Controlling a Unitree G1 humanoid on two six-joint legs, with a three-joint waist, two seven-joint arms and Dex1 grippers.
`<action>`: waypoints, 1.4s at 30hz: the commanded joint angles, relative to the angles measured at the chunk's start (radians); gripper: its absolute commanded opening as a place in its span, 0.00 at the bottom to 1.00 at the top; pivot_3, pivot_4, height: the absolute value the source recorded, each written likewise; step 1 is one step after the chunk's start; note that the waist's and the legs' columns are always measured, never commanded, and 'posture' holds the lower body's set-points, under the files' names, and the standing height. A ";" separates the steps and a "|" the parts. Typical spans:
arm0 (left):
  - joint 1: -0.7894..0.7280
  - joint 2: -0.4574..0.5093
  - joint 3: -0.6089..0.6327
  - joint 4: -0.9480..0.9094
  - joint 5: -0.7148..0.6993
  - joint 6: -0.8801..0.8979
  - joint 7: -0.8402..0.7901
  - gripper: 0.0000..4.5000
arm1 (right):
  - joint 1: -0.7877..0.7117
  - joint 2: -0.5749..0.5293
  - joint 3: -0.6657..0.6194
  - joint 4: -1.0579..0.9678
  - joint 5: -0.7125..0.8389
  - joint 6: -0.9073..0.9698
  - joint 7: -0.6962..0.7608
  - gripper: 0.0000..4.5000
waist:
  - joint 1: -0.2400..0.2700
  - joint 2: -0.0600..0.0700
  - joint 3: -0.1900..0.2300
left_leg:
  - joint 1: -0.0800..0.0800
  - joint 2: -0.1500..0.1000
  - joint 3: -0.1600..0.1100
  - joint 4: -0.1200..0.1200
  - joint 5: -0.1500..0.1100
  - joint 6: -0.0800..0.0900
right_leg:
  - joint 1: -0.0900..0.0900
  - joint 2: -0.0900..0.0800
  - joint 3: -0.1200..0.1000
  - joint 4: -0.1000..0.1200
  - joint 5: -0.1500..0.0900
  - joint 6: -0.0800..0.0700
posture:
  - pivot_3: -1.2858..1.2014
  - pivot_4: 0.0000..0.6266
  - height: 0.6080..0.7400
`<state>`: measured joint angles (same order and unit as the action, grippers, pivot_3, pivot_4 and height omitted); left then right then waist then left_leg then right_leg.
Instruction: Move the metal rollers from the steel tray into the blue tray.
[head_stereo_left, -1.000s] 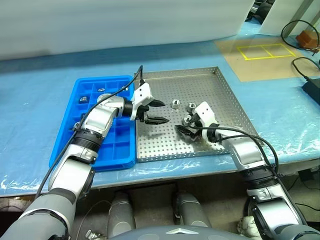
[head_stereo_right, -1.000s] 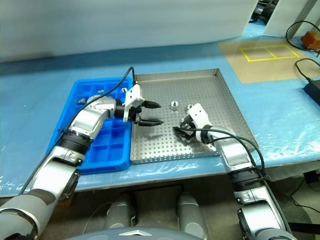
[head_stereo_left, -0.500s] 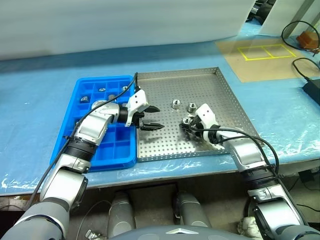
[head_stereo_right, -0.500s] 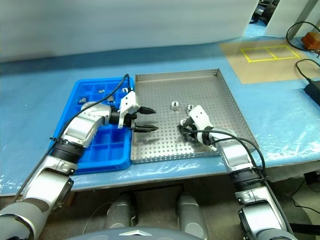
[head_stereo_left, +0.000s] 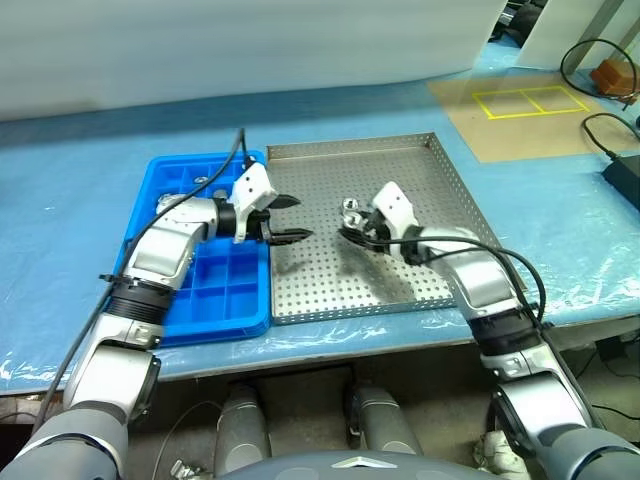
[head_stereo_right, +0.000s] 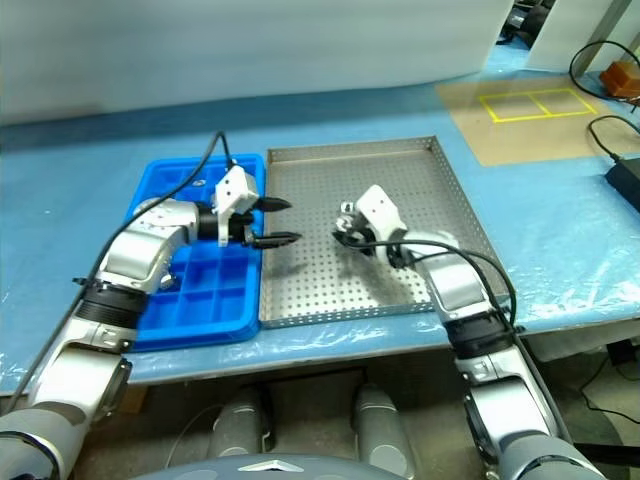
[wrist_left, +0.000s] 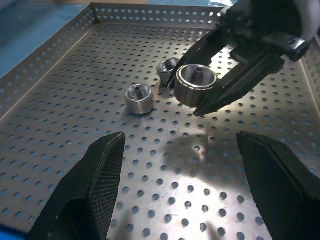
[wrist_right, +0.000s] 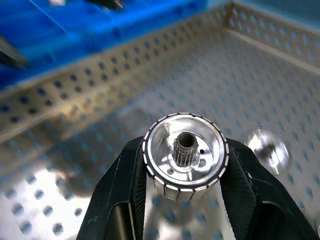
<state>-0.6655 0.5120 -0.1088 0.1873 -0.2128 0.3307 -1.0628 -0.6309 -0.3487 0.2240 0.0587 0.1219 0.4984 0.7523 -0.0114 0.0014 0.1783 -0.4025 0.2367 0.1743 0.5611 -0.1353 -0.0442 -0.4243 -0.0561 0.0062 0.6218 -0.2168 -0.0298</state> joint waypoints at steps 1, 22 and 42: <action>0.029 0.048 0.070 -0.082 -0.023 0.026 0.040 0.83 | -0.080 0.058 0.043 0.021 0.013 -0.051 0.046 0.38 | 0.008 0.000 0.000 | 0.000 0.000 0.000 -0.001 0.000 0.000 | 0.000 0.000 -0.001 0.000 -0.001 -0.001 | 0.47 0.24 1.00; 0.328 0.218 0.283 -0.392 -0.106 0.202 0.216 0.83 | -0.197 0.229 0.125 0.263 0.025 -0.134 0.244 0.38 | 0.111 -0.001 0.000 | -0.002 0.001 -0.002 -0.005 0.003 -0.005 | -0.002 -0.001 -0.006 0.001 -0.002 -0.002 | 0.57 0.24 1.00; 0.234 0.188 0.183 -0.341 -0.109 0.200 0.209 0.83 | -0.156 0.169 0.090 0.206 0.021 -0.088 0.226 0.78 | 0.110 -0.001 0.000 | -0.002 0.000 -0.002 -0.011 0.007 -0.013 | -0.005 -0.001 -0.006 0.001 -0.002 -0.003 | 0.52 0.24 1.00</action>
<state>-0.4057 0.7049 0.0846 -0.1558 -0.3143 0.5514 -0.8449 -0.7901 -0.1647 0.3510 0.3255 0.1364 0.4179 0.9838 0.0989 0.0007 0.1786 -0.4049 0.2369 0.1724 0.5502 -0.1278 -0.0569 -0.4290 -0.0569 0.0005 0.6228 -0.2188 -0.0324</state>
